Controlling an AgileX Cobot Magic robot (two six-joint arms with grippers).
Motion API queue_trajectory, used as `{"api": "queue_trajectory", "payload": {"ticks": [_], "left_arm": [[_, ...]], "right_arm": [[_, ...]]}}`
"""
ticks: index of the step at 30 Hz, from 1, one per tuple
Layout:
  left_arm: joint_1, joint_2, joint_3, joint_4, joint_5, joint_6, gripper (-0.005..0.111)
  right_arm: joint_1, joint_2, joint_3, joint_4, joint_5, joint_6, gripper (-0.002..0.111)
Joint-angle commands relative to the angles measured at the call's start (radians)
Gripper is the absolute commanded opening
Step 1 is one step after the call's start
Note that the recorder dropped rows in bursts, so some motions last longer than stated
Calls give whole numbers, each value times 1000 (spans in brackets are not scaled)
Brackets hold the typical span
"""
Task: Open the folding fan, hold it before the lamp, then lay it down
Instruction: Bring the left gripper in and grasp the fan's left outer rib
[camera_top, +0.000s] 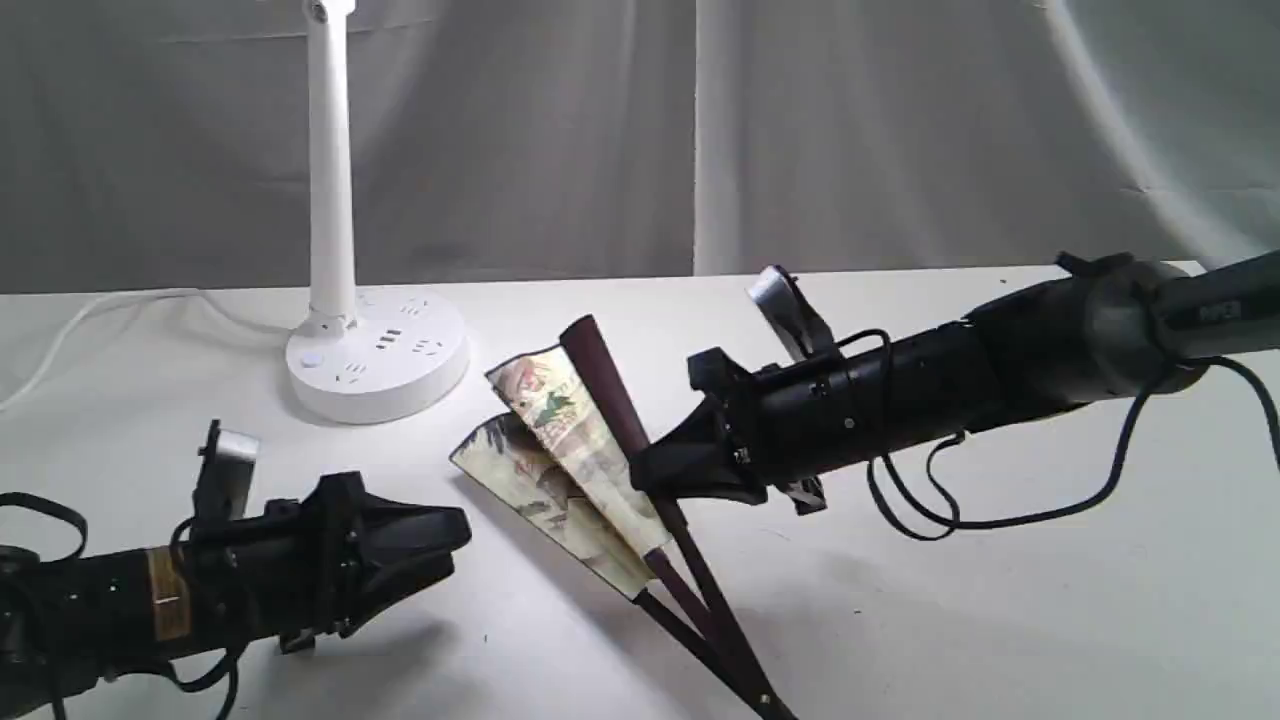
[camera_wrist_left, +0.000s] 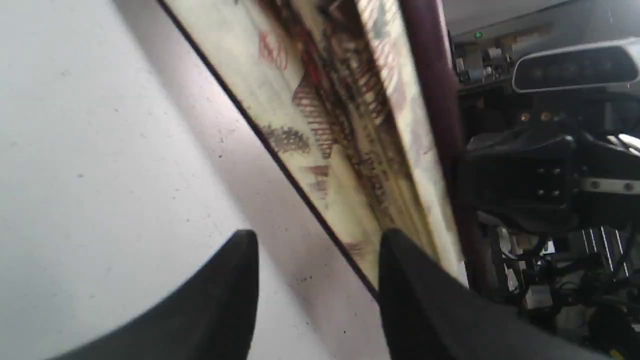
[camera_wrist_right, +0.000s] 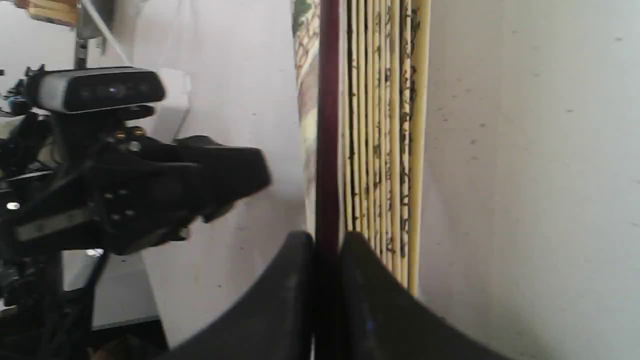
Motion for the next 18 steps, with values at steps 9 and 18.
{"api": "queue_trajectory", "payload": {"ticks": [9, 18], "left_arm": [[-95, 45, -94, -63, -9, -9, 40], [-95, 45, -94, -140, -9, -5, 68]], "right_arm": [[1, -4, 1, 96, 95, -22, 0], [1, -4, 1, 149, 142, -27, 0]]}}
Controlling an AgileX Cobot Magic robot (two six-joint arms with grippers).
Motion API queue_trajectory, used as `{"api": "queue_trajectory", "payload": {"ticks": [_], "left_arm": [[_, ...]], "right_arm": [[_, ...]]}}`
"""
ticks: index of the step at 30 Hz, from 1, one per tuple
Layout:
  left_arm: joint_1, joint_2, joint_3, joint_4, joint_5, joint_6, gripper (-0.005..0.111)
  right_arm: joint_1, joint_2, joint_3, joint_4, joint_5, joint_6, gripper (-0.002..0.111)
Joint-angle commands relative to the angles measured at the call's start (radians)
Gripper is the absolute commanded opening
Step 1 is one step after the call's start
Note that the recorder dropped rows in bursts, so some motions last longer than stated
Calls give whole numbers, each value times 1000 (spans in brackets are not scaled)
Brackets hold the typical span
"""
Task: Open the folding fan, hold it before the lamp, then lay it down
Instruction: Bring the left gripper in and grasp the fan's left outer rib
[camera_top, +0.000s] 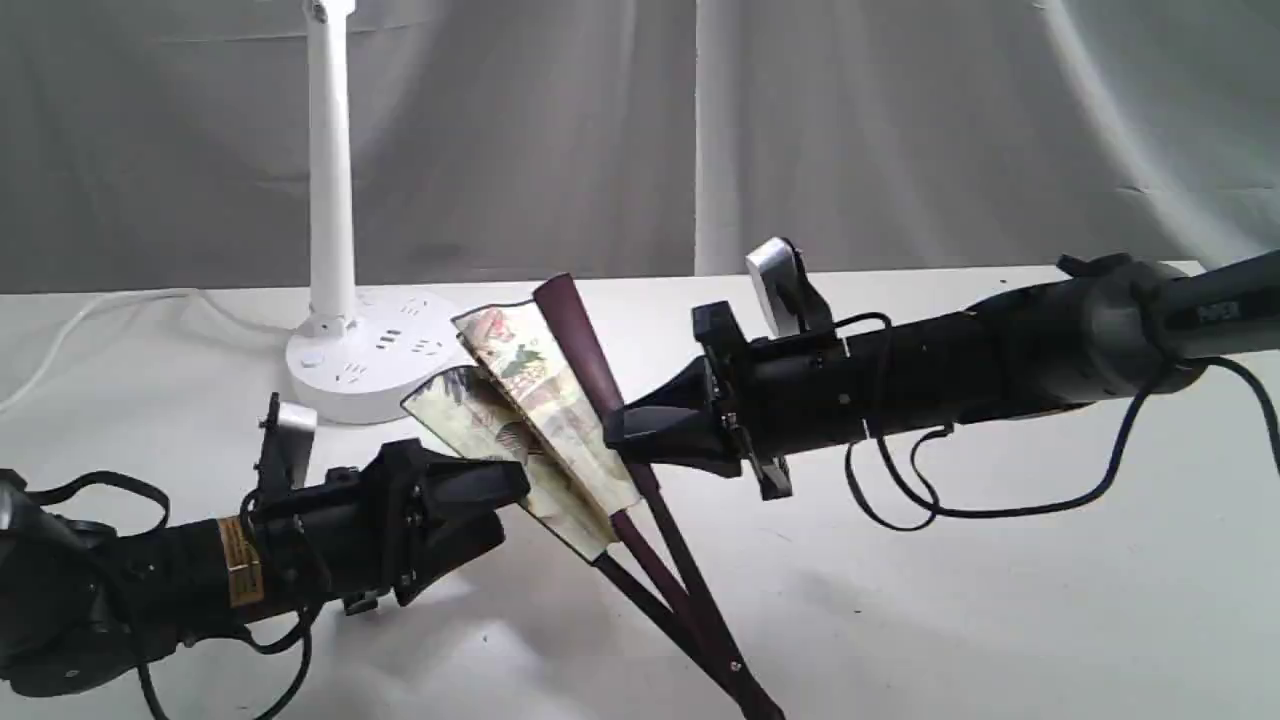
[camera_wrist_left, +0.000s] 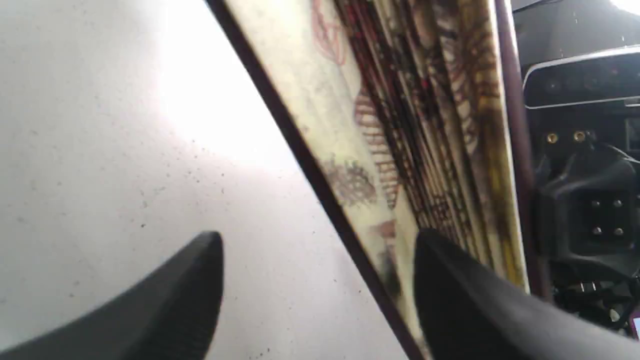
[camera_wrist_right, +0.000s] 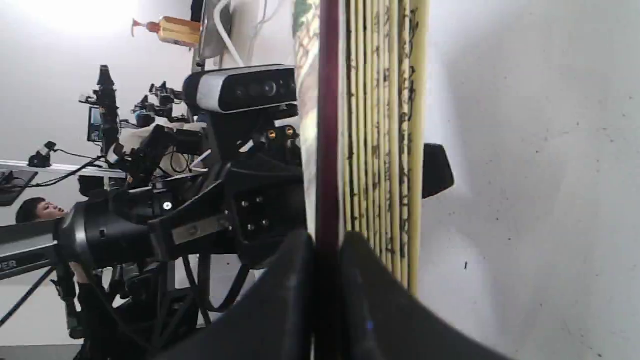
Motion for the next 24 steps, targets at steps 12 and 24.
{"api": "queue_trajectory", "payload": {"ticks": [12, 24], "left_arm": [[-5, 0, -40, -106, -57, -1, 73], [-5, 0, -40, -87, -57, -1, 66]], "right_arm": [[1, -4, 1, 1, 24, -16, 0], [1, -4, 1, 53, 24, -18, 0]]}}
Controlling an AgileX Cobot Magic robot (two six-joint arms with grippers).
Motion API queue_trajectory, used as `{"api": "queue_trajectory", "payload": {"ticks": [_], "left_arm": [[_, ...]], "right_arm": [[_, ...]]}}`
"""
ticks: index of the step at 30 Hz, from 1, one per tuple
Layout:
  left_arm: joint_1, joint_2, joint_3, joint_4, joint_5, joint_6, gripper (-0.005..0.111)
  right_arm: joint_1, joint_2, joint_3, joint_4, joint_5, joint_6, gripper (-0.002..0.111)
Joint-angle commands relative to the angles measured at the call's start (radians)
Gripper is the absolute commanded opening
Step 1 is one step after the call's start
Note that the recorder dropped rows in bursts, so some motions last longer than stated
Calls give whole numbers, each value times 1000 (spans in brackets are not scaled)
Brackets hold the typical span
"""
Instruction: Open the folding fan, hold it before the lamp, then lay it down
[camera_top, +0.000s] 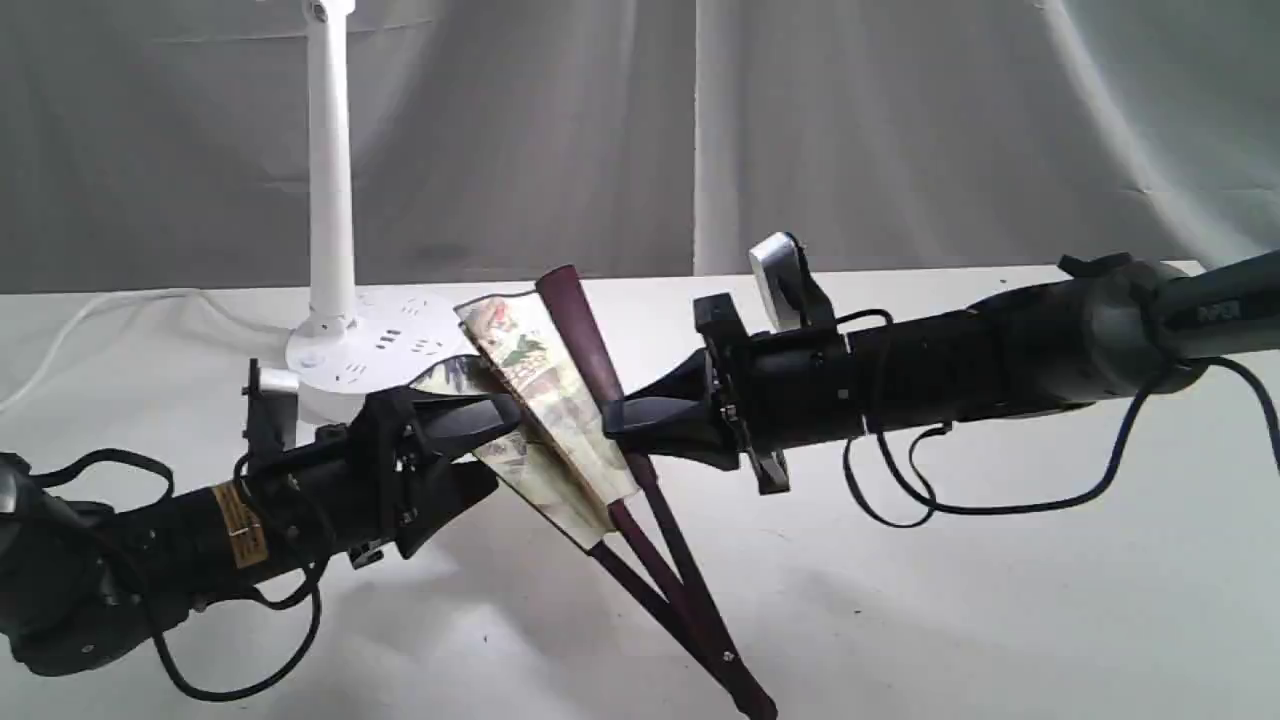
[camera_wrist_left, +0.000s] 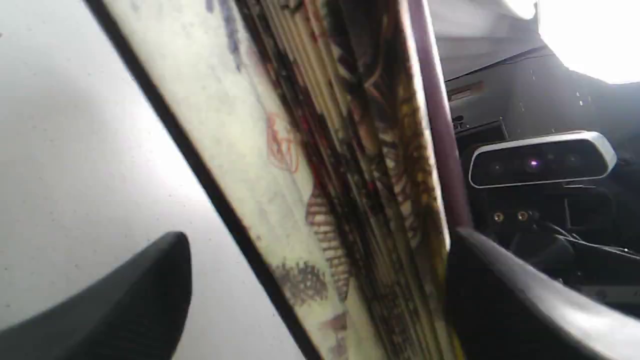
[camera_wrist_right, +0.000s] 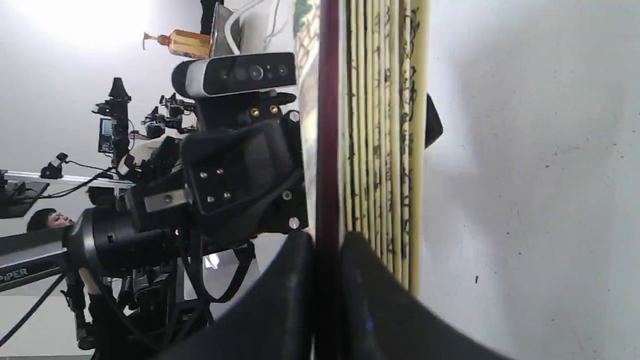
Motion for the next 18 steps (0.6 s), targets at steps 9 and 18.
{"api": "queue_trajectory", "payload": {"ticks": [9, 18], "left_arm": [[-5, 0, -2, -51, -10, -1, 57], [-5, 0, -9, -85, -10, 5, 54]], "right_arm": [[1, -4, 1, 15, 23, -14, 0], [1, -4, 1, 23, 23, -14, 0]]}}
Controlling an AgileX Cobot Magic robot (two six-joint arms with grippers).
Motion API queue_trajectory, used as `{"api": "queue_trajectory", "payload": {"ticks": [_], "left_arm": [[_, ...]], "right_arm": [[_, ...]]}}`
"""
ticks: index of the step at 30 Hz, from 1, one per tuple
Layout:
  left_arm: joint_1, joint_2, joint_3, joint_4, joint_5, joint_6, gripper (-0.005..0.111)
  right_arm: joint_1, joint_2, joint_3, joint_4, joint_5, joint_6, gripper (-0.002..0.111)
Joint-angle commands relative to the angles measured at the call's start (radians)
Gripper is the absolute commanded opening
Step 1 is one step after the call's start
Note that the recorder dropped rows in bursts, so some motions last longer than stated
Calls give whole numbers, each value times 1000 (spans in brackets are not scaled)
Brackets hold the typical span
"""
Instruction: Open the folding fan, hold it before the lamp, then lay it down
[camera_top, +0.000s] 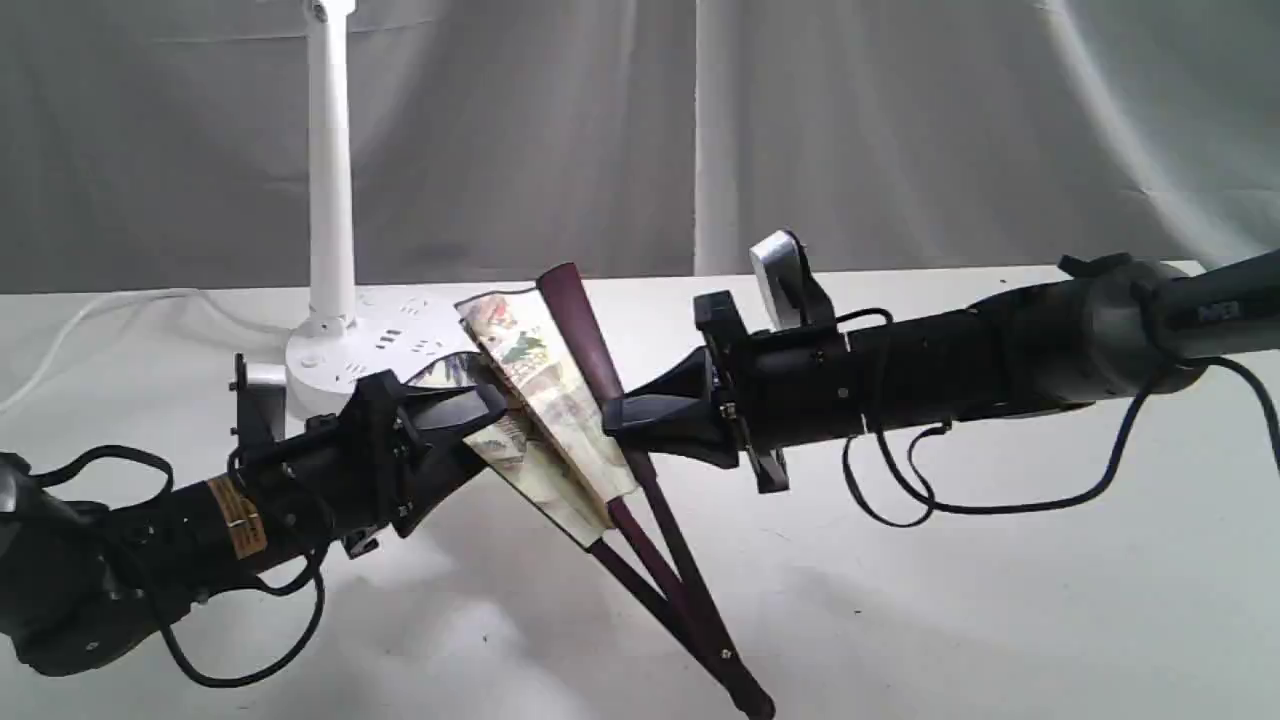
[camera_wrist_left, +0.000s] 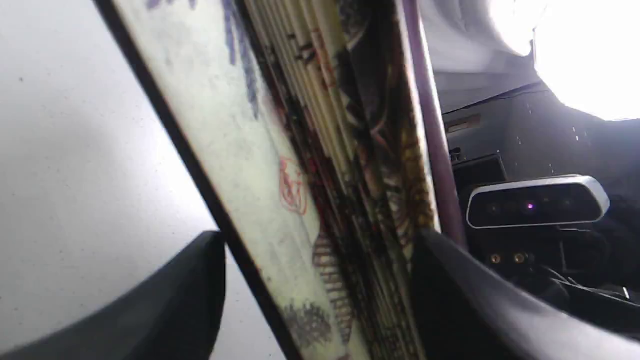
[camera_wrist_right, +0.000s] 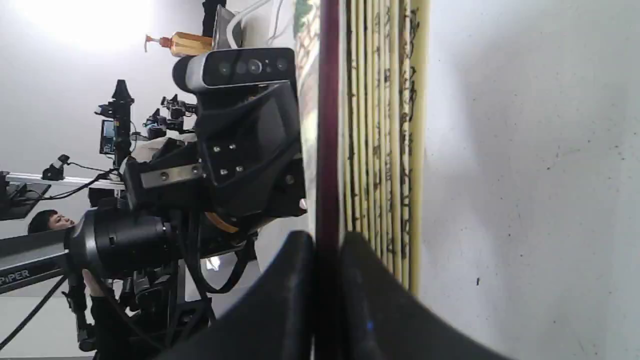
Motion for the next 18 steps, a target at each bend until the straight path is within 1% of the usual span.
{"api": "queue_trajectory", "payload": {"ticks": [1, 4, 9, 11, 15, 18], "left_arm": [[-10, -1, -9, -16, -10, 5, 54], [-17, -1, -9, -25, -10, 5, 54], [-22, -1, -9, -46, -2, 5, 48], [-22, -1, -9, -46, 4, 5, 47], [-22, -1, -9, -51, 60, 5, 46], [-22, -1, -9, -66, 91, 5, 41]], "right_arm": [[1, -4, 1, 20, 23, -14, 0], [1, -4, 1, 20, 23, -14, 0], [1, -4, 1, 20, 23, -14, 0], [1, -4, 1, 20, 23, -14, 0], [1, -4, 1, 20, 23, -14, 0], [1, -4, 1, 20, 23, -14, 0]]}}
